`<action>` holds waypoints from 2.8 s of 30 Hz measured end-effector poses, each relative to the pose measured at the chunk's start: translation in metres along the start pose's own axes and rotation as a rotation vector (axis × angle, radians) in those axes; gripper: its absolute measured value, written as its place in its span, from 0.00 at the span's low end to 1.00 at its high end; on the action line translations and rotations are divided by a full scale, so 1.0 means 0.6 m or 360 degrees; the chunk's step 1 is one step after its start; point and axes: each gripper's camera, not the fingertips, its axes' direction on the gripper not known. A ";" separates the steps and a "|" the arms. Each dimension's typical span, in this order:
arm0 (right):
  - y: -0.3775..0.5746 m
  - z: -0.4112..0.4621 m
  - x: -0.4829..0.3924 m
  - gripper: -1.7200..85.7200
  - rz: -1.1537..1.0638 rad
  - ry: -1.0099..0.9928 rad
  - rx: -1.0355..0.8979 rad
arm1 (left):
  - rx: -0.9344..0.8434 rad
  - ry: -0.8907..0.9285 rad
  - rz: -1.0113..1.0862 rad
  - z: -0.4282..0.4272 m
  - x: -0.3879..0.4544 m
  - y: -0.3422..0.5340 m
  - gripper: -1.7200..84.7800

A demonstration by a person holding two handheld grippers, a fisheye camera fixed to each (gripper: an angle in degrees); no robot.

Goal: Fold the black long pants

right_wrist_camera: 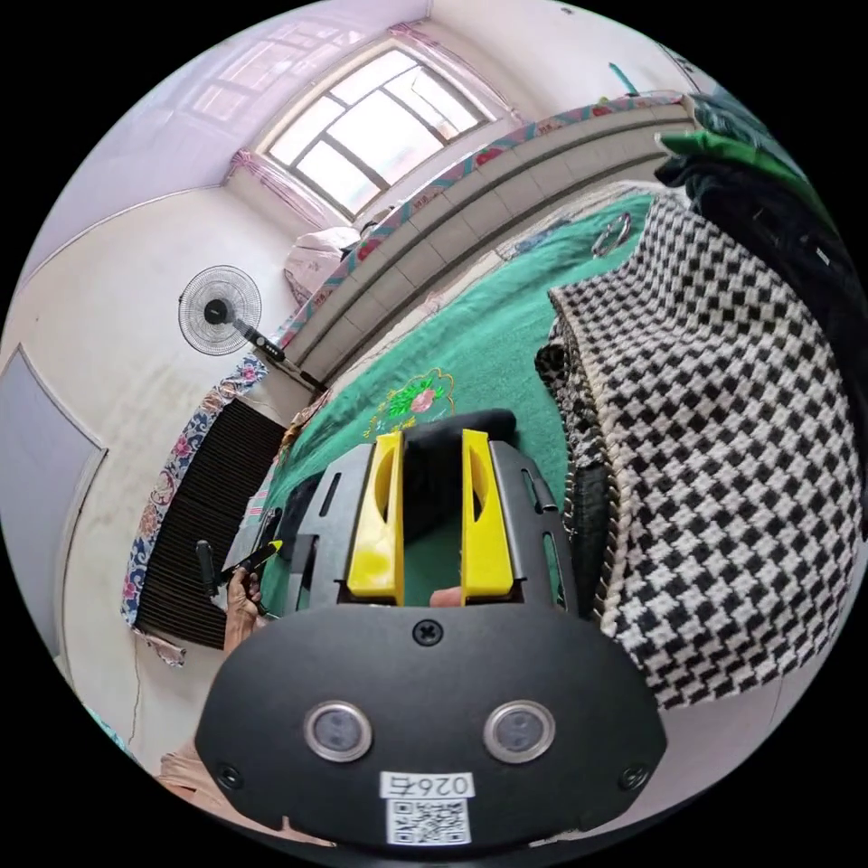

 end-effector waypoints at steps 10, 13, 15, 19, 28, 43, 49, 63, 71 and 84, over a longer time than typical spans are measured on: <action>-0.115 0.118 -0.302 0.09 -0.1018 0.0063 -0.0590 | 0.0138 0.0455 0.0082 -0.064 0.039 0.003 0.08; -0.091 0.232 -0.333 0.10 -0.1122 -0.0003 -0.0801 | 0.0170 0.0427 0.0069 -0.040 0.065 0.015 0.08; -0.057 0.318 -0.345 0.13 -0.1181 -0.0041 -0.0958 | 0.0151 0.0541 0.0066 -0.008 0.067 0.033 0.09; 0.003 0.425 -0.356 0.14 -0.1393 0.0092 -0.1081 | 0.0126 0.0682 0.0035 0.025 0.058 0.046 0.13; 0.103 0.469 -0.390 0.04 -0.1929 0.0387 -0.0997 | 0.0011 0.0299 0.0350 0.115 0.109 -0.010 0.19; -0.085 -0.126 -0.073 0.01 -0.0628 0.0536 0.0303 | 0.0149 0.0158 0.0517 0.067 0.190 0.001 0.15; -0.071 -0.248 0.175 0.01 0.0080 0.0490 0.0391 | 0.0367 0.0102 0.0471 0.026 0.194 0.030 0.15; -0.074 -0.250 0.176 0.08 0.0056 0.0513 0.0587 | -0.0070 -0.0159 0.0686 0.204 0.298 -0.063 0.18; -0.162 0.059 0.026 0.12 -0.0838 0.0326 -0.0405 | -0.0138 -0.0319 0.1141 0.265 0.383 -0.035 0.14; -0.175 0.279 -0.132 0.00 -0.1514 0.0835 -0.0895 | -0.0063 -0.0128 0.1173 0.202 0.391 -0.061 0.01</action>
